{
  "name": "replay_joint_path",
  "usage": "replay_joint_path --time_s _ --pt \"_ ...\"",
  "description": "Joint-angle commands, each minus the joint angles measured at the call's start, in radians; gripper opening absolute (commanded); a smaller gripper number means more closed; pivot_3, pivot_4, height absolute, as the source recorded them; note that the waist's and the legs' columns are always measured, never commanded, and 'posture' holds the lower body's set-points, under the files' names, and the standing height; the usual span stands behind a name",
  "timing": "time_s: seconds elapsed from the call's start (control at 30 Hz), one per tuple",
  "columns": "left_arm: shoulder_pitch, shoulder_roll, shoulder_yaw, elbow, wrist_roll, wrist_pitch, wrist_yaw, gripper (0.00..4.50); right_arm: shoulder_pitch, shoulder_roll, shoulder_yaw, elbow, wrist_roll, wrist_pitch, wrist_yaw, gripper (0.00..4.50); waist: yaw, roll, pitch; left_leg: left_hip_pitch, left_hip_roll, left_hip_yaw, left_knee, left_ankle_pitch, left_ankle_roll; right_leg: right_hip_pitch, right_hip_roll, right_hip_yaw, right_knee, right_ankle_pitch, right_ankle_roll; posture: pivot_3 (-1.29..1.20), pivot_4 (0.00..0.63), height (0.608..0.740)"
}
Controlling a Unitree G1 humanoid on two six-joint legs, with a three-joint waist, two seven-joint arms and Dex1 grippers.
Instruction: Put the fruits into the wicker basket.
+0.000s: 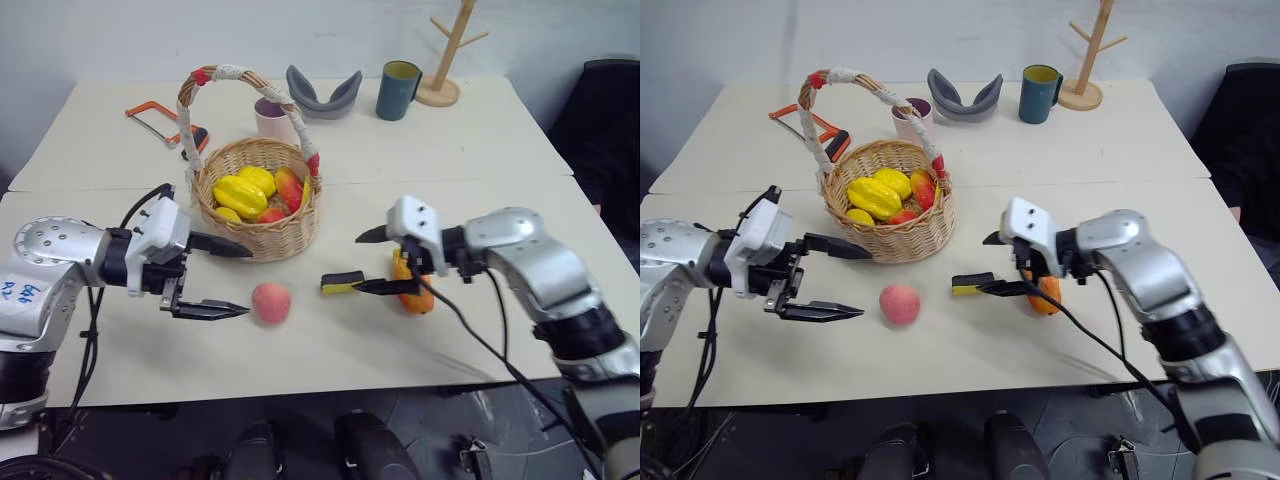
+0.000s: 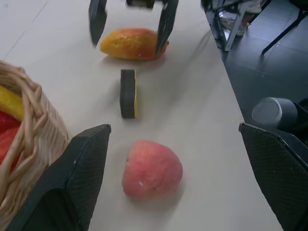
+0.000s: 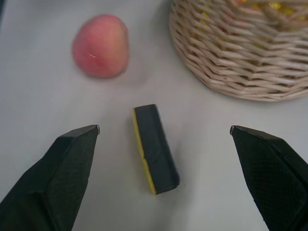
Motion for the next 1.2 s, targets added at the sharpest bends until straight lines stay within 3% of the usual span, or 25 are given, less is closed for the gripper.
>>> replay_joint_path --time_s 0.03,0.2,0.3,0.53,0.63,0.8,0.97,1.1,1.2 --pt "-0.028 -0.018 -0.001 -0.036 -0.016 0.008 0.024 4.49 -0.024 0.038 0.047 0.1 -0.091 -0.102 0.012 4.5 0.0 0.0 0.0 0.0 0.0 0.0 0.001 0.0 0.0 0.0 0.0 0.0 0.001 0.0 0.0 0.0 0.15 0.74" --pt "-0.02 -0.042 -0.013 -0.041 0.001 0.002 0.053 4.49 -0.022 0.108 0.061 0.171 -0.13 -0.14 0.019 4.5 0.001 0.0 0.0 0.0 0.0 0.0 0.004 0.001 0.001 0.001 0.0 0.0 0.005 0.0 0.0 0.0 0.15 0.74" --pt "-0.024 -0.052 -0.013 -0.047 -0.003 0.008 0.071 4.5 -0.013 0.133 0.059 0.193 -0.155 -0.153 0.008 3.9 -0.001 0.0 0.0 0.001 0.0 -0.001 0.004 0.001 0.0 0.0 0.001 0.0 0.006 0.0 0.0 0.0 0.15 0.74" --pt "-0.056 -0.071 -0.037 -0.036 0.006 0.003 0.074 4.5 0.01 0.133 -0.001 0.13 -0.135 -0.147 0.01 1.58 0.001 0.0 0.0 0.001 0.0 -0.001 0.005 0.001 0.0 0.0 0.0 0.0 0.007 0.0 0.0 0.0 0.15 0.74" --pt "-0.081 -0.083 -0.053 -0.024 0.01 0.002 0.072 4.5 0.036 0.092 -0.093 0.015 -0.084 -0.082 -0.009 0.66 0.003 0.0 0.0 0.001 0.0 -0.001 0.005 0.001 0.0 0.0 0.0 0.0 0.007 0.0 0.0 0.0 0.15 0.74" --pt "-0.106 -0.118 -0.064 -0.011 0.002 0.009 0.075 4.5 0.124 0.004 -0.417 -0.152 0.071 0.144 -0.131 0.63 0.022 0.0 0.0 0.0 0.0 -0.001 0.006 0.001 0.0 0.001 0.0 -0.001 0.007 0.0 0.0 0.0 0.15 0.74" --pt "-0.095 -0.143 -0.085 -0.001 0.033 -0.026 0.079 4.5 0.343 -0.16 -0.704 -0.225 0.078 0.24 -0.208 0.63 0.037 0.0 0.0 0.001 0.0 -0.002 0.005 0.001 0.001 0.003 0.0 -0.001 0.004 0.0 0.0 0.0 0.15 0.74" --pt "-0.085 -0.157 -0.107 0.017 0.062 -0.065 0.069 4.5 0.533 -0.191 -0.828 -0.281 0.075 0.269 -0.26 0.63 0.039 0.0 0.0 0.001 0.0 -0.001 0.004 0.001 0.0 0.003 0.001 0.0 0.002 0.0 0.0 0.0 0.15 0.74" --pt "-0.096 -0.169 -0.127 0.04 0.083 -0.087 0.057 4.5 0.619 -0.17 -0.848 -0.303 0.088 0.296 -0.3 0.63 0.026 0.0 0.0 0.003 0.0 0.0 0.003 0.002 -0.001 0.004 0.002 0.001 0.002 0.0 0.0 0.0 0.15 0.74"
